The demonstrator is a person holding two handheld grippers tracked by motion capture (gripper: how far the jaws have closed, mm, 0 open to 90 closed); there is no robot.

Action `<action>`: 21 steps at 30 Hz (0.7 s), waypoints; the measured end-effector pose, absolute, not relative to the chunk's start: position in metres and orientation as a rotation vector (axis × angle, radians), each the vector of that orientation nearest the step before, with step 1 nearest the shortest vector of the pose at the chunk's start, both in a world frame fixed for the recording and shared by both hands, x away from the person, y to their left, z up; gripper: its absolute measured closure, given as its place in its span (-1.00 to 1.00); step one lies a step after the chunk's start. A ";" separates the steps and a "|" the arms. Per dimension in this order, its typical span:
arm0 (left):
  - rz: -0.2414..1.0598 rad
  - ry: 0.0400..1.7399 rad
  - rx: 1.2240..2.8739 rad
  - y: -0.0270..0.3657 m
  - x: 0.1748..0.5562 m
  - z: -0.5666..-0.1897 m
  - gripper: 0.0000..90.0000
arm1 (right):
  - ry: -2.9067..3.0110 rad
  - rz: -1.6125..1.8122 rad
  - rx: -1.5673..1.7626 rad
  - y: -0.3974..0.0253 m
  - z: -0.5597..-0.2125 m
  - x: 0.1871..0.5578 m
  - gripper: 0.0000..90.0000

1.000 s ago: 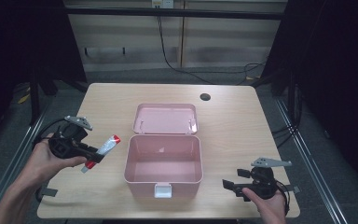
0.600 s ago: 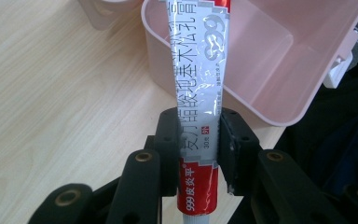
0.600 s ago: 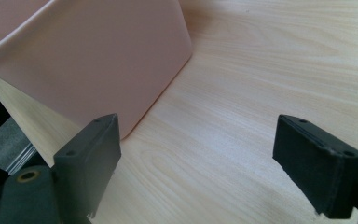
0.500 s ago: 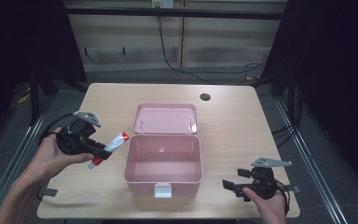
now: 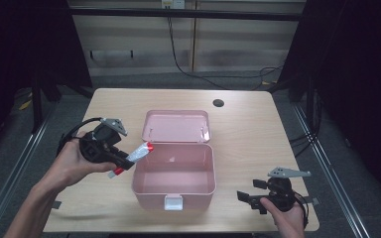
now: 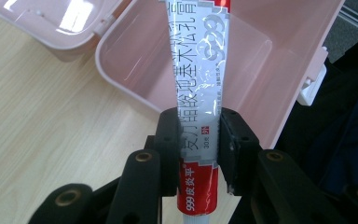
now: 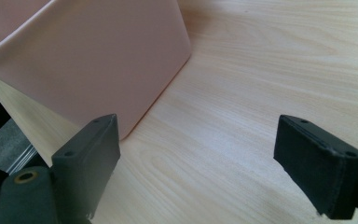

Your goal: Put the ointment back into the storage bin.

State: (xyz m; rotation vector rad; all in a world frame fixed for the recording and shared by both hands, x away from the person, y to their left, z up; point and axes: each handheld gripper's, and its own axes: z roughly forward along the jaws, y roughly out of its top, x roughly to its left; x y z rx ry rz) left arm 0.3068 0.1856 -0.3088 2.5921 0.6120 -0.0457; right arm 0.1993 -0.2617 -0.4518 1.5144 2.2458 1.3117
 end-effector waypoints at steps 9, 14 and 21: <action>-0.044 0.577 2.591 0.172 0.306 -0.302 0.58 | 2.246 1.315 1.515 -0.262 -0.452 0.199 -0.69; -0.046 0.575 2.589 0.164 0.306 -0.298 0.58 | 2.244 1.314 1.524 -0.262 -0.452 0.199 -0.69; -0.070 0.501 2.624 0.149 0.305 -0.300 0.58 | 2.242 1.320 1.527 -0.263 -0.452 0.199 -0.69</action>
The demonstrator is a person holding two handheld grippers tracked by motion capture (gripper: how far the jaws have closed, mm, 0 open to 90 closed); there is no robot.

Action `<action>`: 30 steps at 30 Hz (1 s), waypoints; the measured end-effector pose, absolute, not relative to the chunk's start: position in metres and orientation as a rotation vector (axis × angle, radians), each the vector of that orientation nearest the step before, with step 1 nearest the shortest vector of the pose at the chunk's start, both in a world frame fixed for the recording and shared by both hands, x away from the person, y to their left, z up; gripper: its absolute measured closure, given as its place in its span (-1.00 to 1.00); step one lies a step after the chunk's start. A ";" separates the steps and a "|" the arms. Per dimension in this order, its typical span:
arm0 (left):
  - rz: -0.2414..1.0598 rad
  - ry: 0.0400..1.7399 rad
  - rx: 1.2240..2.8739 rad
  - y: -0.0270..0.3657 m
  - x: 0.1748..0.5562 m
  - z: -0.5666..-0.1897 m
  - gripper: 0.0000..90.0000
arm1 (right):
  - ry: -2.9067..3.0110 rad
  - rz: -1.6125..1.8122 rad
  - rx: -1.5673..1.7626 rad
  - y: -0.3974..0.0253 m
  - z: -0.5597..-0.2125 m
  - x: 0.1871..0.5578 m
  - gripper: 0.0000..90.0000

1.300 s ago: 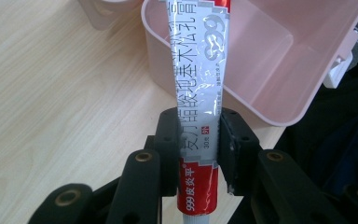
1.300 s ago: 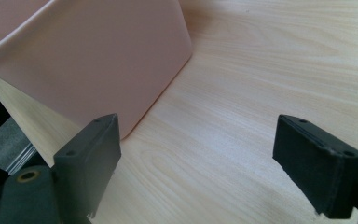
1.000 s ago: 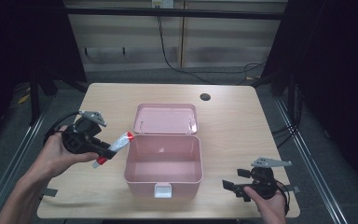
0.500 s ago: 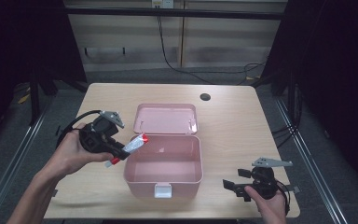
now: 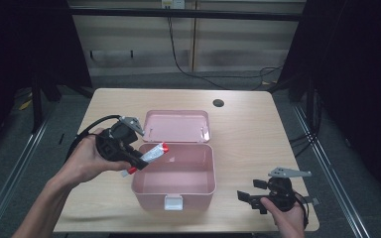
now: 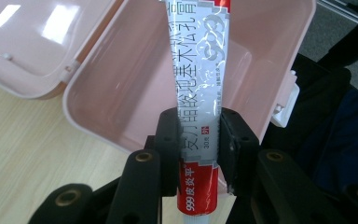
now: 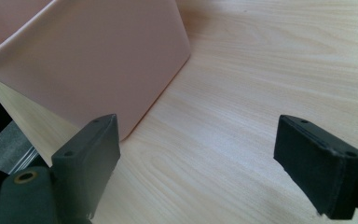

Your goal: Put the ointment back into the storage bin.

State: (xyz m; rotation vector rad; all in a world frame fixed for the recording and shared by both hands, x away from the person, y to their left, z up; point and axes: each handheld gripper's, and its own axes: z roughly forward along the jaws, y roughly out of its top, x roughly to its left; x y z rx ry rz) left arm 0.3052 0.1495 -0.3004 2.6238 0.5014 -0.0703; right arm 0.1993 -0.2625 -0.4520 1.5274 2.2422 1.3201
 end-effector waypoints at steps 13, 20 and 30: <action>-0.148 0.466 2.671 0.123 0.314 -0.307 0.58 | 2.247 1.315 1.538 -0.262 -0.452 0.199 -0.69; -0.203 0.425 2.707 0.102 0.314 -0.310 0.58 | 2.251 1.313 1.537 -0.262 -0.452 0.200 -0.69; -0.236 0.367 2.754 0.081 0.312 -0.325 0.58 | 2.260 1.317 1.528 -0.261 -0.453 0.200 -0.69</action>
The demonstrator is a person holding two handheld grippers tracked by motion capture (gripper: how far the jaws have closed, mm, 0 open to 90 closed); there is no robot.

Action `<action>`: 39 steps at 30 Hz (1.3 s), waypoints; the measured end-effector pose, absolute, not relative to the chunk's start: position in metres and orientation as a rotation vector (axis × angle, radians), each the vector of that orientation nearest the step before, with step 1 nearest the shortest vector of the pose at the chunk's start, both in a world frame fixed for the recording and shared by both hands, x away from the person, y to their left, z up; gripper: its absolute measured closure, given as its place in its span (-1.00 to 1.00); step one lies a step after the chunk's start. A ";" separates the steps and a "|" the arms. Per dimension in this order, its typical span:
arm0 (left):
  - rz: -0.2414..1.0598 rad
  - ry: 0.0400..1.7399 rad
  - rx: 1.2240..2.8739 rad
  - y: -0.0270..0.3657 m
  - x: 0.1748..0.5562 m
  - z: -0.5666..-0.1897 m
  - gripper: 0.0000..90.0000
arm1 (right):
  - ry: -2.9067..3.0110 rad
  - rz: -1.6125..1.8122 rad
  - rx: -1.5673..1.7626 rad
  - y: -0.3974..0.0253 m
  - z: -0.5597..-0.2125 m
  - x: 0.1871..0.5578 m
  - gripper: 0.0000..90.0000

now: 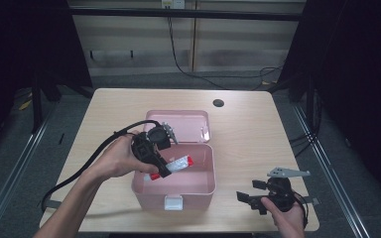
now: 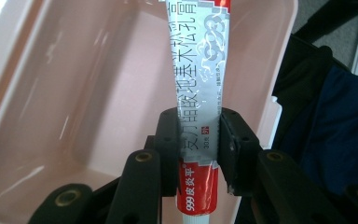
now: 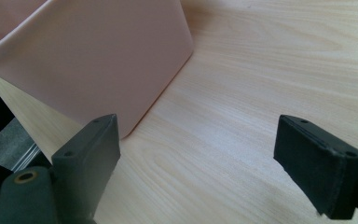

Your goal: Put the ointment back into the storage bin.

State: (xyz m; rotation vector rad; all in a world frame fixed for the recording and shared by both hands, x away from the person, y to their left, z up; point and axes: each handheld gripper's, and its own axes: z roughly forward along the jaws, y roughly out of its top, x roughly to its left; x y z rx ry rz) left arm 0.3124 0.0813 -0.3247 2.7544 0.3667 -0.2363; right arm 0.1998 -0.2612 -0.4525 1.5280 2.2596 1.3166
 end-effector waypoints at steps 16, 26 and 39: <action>-0.324 0.290 2.826 0.053 0.309 -0.356 0.57 | 2.266 1.314 1.531 -0.261 -0.453 0.200 -0.69; -0.378 0.245 2.856 0.043 0.308 -0.375 0.57 | 2.270 1.307 1.538 -0.261 -0.454 0.200 -0.69; -0.421 0.249 2.897 0.038 0.308 -0.393 0.57 | 2.273 1.302 1.542 -0.261 -0.454 0.200 -0.69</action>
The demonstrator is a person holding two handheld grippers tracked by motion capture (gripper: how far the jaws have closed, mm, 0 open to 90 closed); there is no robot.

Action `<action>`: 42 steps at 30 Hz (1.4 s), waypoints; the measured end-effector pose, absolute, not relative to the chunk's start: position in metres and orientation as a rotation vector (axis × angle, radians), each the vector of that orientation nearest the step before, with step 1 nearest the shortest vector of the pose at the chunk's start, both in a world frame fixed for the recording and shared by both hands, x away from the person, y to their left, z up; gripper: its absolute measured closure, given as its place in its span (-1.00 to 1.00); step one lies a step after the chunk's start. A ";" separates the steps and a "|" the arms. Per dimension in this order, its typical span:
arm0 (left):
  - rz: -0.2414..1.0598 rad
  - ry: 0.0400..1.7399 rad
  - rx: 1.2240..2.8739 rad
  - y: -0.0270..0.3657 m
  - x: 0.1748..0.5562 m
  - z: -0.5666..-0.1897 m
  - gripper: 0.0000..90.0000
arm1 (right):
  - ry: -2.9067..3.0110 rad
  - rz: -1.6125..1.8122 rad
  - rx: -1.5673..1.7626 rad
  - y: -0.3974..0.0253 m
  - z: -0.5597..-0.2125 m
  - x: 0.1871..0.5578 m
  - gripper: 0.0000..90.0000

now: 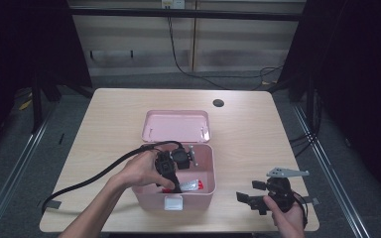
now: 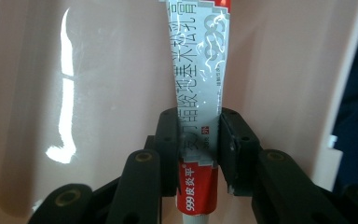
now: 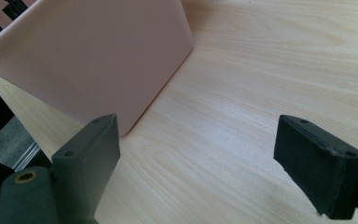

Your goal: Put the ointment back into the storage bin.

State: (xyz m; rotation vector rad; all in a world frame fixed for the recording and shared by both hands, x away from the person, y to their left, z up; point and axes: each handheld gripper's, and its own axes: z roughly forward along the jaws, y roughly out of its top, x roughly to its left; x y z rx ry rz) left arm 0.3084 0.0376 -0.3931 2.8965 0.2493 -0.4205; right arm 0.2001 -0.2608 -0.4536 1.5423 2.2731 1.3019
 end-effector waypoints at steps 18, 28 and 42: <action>-0.474 0.269 2.892 0.031 0.313 -0.407 0.57 | 2.274 1.299 1.544 -0.260 -0.454 0.200 -0.69; -0.493 0.270 2.884 0.026 0.315 -0.413 0.57 | 2.274 1.300 1.541 -0.260 -0.454 0.200 -0.69; -0.509 0.251 2.897 0.021 0.314 -0.424 0.57 | 2.275 1.301 1.545 -0.260 -0.454 0.200 -0.69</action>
